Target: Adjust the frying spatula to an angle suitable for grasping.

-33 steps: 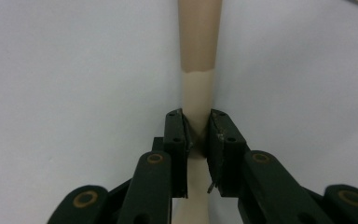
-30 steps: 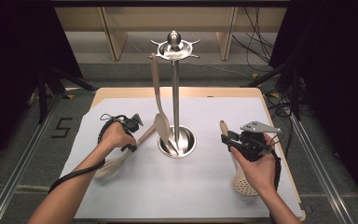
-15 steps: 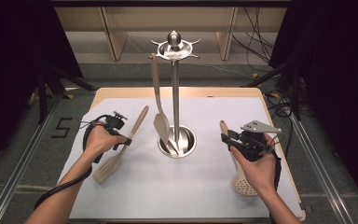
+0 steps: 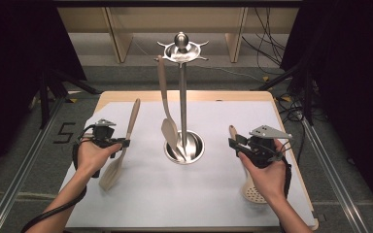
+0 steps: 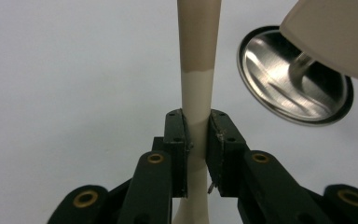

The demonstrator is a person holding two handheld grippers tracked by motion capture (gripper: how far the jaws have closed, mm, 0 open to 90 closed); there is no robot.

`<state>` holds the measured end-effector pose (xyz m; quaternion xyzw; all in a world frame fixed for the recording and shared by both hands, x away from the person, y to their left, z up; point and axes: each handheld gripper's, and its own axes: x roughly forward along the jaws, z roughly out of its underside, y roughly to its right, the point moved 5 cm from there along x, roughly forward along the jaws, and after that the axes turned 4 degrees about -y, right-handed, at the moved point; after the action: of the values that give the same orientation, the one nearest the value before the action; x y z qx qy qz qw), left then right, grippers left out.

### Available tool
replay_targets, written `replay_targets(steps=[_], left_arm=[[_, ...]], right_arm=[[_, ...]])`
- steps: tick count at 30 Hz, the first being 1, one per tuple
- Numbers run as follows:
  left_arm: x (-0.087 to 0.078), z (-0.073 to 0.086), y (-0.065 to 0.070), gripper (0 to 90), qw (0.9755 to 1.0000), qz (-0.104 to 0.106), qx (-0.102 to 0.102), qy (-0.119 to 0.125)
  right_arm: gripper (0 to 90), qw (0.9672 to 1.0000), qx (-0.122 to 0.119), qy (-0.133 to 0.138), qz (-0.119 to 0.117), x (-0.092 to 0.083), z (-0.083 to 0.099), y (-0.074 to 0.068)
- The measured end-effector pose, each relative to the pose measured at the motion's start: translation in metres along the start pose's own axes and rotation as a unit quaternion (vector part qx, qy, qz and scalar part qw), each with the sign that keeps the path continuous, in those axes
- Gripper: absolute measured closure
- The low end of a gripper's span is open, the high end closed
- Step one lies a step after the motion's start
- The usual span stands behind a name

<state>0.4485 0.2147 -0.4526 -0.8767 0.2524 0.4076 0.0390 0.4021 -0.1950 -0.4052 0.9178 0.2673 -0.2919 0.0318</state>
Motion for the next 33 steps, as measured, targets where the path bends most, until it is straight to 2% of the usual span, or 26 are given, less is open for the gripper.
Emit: replay_targets(steps=[2, 3, 4, 6, 7, 8, 9, 10, 11, 12, 13, 15, 17, 18, 19, 21, 22, 23, 24, 28, 29, 33], left_arm=[[-0.005, 0.001, 0.002, 77.9, 0.9998, 0.004, -0.007, 0.02], [-0.008, 0.001, 0.003, 77.9, 0.9996, 0.006, -0.007, 0.025], [-0.009, 0.001, 0.005, 77.9, 0.9991, 0.004, -0.017, 0.04], [-0.012, 0.002, 0.007, 77.9, 0.9986, 0.004, -0.017, 0.049], [-0.015, 0.002, 0.008, 77.9, 0.9984, 0.004, -0.015, 0.055], [-0.016, 0.001, 0.009, 77.9, 0.9982, 0.002, -0.015, 0.058], [-0.017, 0.0, 0.011, 77.9, 0.9972, 0.002, -0.022, 0.072], [-0.019, 0.0, 0.012, 77.9, 0.9968, 0.003, -0.021, 0.078], [-0.021, 0.0, 0.014, 77.9, 0.9963, 0.002, -0.024, 0.082], [-0.023, -0.001, 0.014, 77.9, 0.9959, 0.002, -0.021, 0.088], [-0.025, -0.001, 0.016, 77.9, 0.9956, 0.001, -0.021, 0.091], [-0.029, -0.001, 0.018, 77.9, 0.9945, 0.0, -0.02, 0.103], [-0.034, -0.002, 0.022, 77.9, 0.9935, -0.001, -0.017, 0.113], [-0.037, -0.003, 0.024, 77.9, 0.9931, 0.0, -0.016, 0.116], [-0.038, -0.003, 0.025, 77.9, 0.993, 0.002, -0.013, 0.118], [-0.043, -0.004, 0.03, 77.9, 0.9928, 0.008, -0.007, 0.119], [-0.045, -0.004, 0.032, 77.9, 0.9925, 0.009, -0.007, 0.122], [-0.046, -0.004, 0.034, 77.9, 0.9924, 0.009, -0.004, 0.123], [-0.048, -0.004, 0.037, 77.9, 0.9921, 0.01, 0.002, 0.125], [-0.056, -0.007, 0.049, 77.9, 0.9904, 0.018, 0.015, 0.136], [-0.058, -0.008, 0.053, 77.9, 0.9897, 0.018, 0.016, 0.141], [-0.065, -0.011, 0.064, 77.8, 0.9872, 0.025, 0.022, 0.156]], right_arm=[[67.4, 1.0, 0.0, -0.003, -0.005, 0.0, -0.001, -0.001], [67.4, 0.9999, 0.011, 0.0, -0.002, 0.0, -0.001, -0.003], [67.4, 1.0, 0.006, -0.001, -0.001, -0.001, -0.001, -0.003], [67.4, 1.0, 0.005, 0.003, -0.003, 0.0, -0.001, -0.004], [67.5, 0.9999, -0.009, 0.003, -0.002, -0.001, -0.002, -0.003], [67.5, 0.9999, -0.007, 0.006, -0.007, 0.0, -0.003, -0.005], [67.5, 0.9999, -0.009, 0.005, -0.007, 0.0, -0.003, -0.005], [67.5, 0.9999, 0.005, 0.004, -0.008, -0.002, -0.003, -0.009], [67.5, 0.9999, -0.003, 0.006, -0.008, -0.002, -0.004, -0.01], [67.5, 0.9999, -0.012, 0.008, -0.005, -0.003, -0.005, -0.009], [67.5, 0.9999, 0.002, 0.008, -0.012, -0.003, -0.005, -0.013], [67.5, 0.9997, -0.019, 0.012, -0.01, -0.005, -0.008, -0.013], [67.5, 0.9998, -0.01, 0.013, -0.014, -0.005, -0.009, -0.016], [67.5, 0.9993, -0.027, 0.019, -0.015, -0.005, -0.011, -0.016], [67.5, 0.9997, -0.011, 0.012, -0.016, -0.007, -0.01, -0.02], [67.5, 0.9992, -0.028, 0.021, -0.017, -0.007, -0.013, -0.02], [67.5, 0.9994, -0.015, 0.021, -0.022, -0.007, -0.013, -0.024], [67.5, 0.9993, -0.016, 0.023, -0.026, -0.008, -0.014, -0.026], [67.5, 0.9988, -0.031, 0.028, -0.024, -0.008, -0.016, -0.025], [67.5, 0.9984, -0.033, 0.027, -0.037, -0.011, -0.019, -0.035], [67.5, 0.9985, -0.034, 0.029, -0.033, -0.011, -0.02, -0.036], [67.4, 0.9976, -0.037, 0.035, -0.046, -0.012, -0.024, -0.044]])
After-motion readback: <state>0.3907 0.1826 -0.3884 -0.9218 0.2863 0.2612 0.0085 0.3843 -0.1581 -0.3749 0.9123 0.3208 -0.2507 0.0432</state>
